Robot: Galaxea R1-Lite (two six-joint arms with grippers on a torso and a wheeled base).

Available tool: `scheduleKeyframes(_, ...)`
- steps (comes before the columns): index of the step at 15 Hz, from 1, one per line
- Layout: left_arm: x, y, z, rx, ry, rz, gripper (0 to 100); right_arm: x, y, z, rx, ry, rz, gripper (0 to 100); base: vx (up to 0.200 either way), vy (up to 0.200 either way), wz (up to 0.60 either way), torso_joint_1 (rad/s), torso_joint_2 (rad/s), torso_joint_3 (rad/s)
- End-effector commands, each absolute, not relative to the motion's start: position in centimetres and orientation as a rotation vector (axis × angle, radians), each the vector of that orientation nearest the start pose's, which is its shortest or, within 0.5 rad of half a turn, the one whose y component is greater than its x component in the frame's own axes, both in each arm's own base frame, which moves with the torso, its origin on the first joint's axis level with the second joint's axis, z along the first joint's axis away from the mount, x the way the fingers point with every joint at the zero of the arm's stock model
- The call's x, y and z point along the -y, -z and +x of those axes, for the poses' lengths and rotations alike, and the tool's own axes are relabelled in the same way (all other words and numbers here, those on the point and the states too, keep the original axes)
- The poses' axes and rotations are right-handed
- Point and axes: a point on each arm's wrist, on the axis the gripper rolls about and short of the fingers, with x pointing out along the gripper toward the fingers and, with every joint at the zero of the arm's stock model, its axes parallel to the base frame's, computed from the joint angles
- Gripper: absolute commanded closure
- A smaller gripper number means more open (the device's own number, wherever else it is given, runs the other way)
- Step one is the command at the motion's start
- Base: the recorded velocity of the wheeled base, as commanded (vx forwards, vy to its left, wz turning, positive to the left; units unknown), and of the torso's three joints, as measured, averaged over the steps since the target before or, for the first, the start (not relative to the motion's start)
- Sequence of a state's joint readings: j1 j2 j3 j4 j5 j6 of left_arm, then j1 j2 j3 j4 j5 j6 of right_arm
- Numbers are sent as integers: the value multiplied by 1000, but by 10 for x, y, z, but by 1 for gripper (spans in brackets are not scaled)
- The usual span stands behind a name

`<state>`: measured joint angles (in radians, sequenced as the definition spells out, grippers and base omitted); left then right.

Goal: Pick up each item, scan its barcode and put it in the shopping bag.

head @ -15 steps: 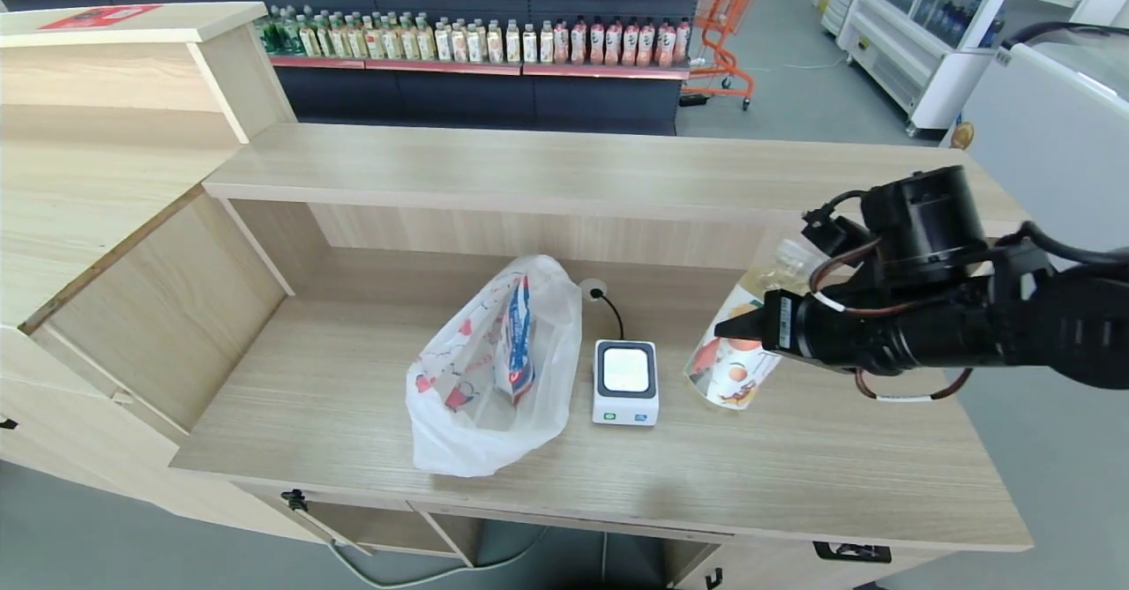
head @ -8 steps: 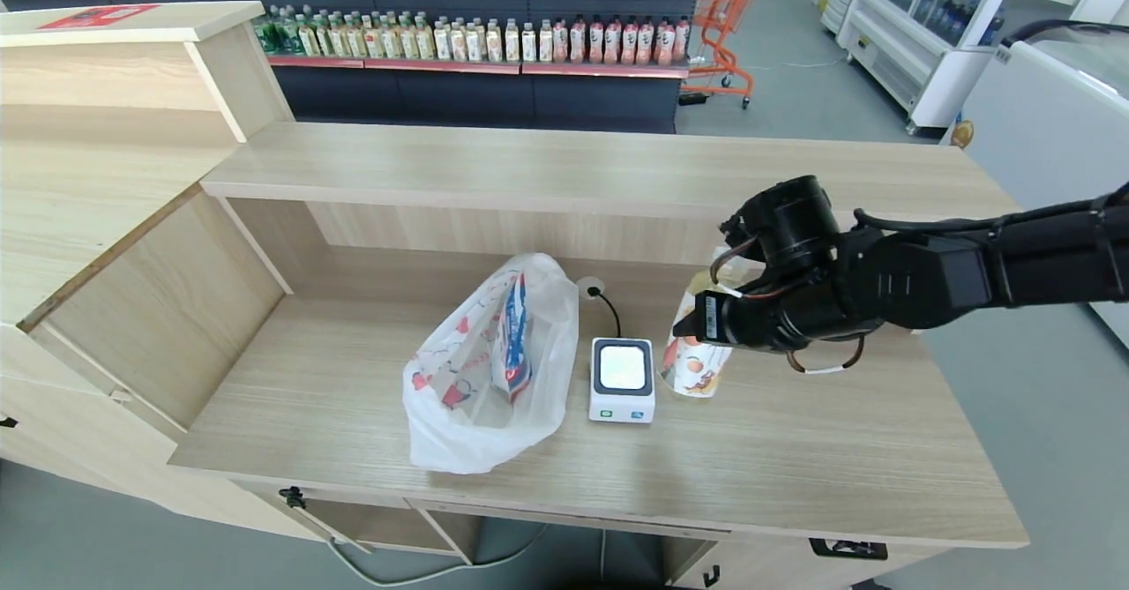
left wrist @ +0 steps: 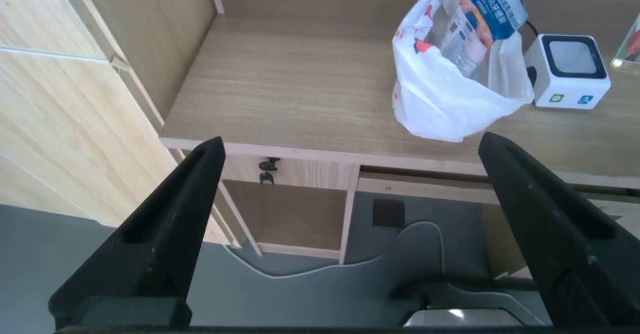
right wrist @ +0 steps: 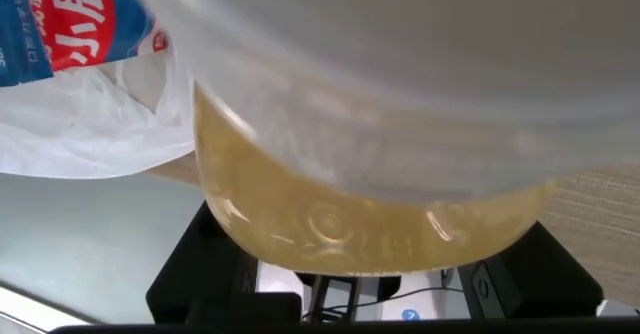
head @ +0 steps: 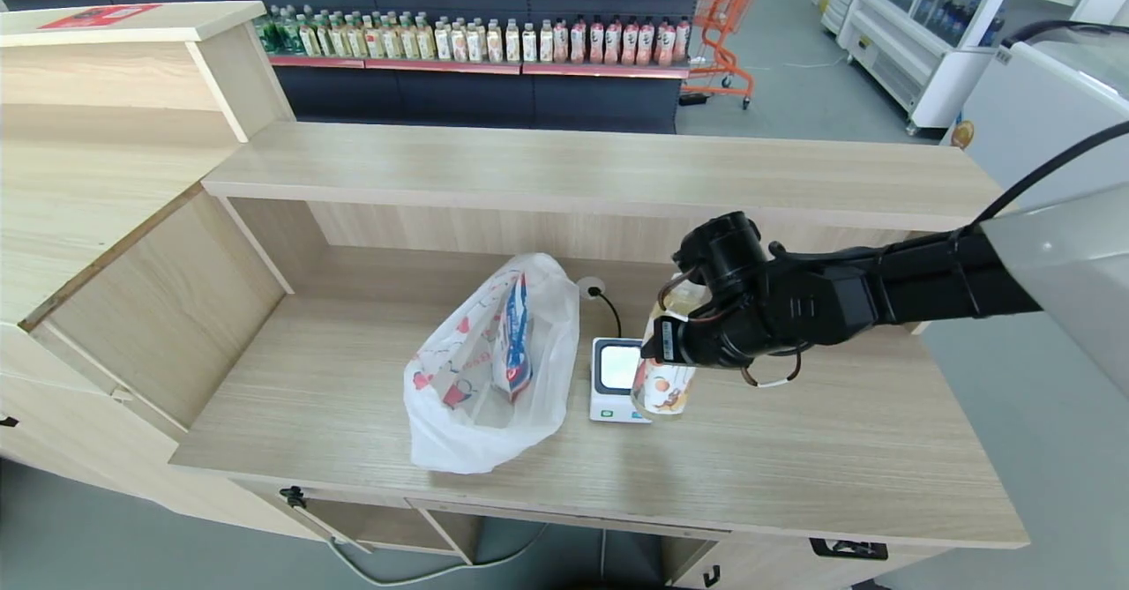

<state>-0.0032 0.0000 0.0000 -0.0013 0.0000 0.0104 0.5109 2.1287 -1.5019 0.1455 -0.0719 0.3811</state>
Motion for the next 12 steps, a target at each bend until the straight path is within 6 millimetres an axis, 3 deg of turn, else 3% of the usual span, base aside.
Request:
scheduleKeyframes(1, 0, -76, -23, 0, 2, 9, 0, -209, -133, 370, -821, -272, 128, 100, 0, 0, 0, 0, 0, 0)
scheduleKeyframes(8, 0, -76, -23, 0, 3, 9, 0, -227, -125, 381, -801, -277, 120, 100, 0, 0, 0, 0, 0, 0)
scheduleKeyframes(12, 0, -76, -23, 0, 3, 11, 0, -240, -122, 397, -767, -289, 132, 100, 0, 0, 0, 0, 0, 0)
